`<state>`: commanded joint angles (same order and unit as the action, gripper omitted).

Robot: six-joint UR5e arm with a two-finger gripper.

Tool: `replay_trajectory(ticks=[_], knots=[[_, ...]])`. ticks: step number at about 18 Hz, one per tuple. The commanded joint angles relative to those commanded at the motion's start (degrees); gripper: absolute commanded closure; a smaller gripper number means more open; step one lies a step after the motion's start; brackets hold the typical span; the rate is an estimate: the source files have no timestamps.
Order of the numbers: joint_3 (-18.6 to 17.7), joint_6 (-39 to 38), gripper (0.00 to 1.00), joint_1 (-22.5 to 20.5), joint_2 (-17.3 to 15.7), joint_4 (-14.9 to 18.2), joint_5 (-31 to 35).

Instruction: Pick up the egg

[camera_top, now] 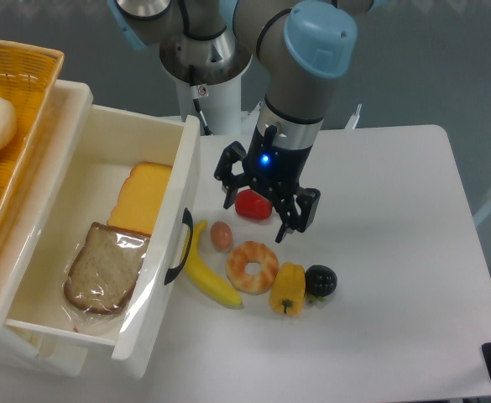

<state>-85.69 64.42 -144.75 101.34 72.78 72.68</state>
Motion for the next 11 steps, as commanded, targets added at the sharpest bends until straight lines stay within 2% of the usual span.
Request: replay_trajectory(ticks=[7,11], knots=[[-0.7,-0.4,0.00,0.2,-0.1,-0.4,0.3],[-3.7,-0.5,0.00,0.2,-0.2,-0.8,0.3]])
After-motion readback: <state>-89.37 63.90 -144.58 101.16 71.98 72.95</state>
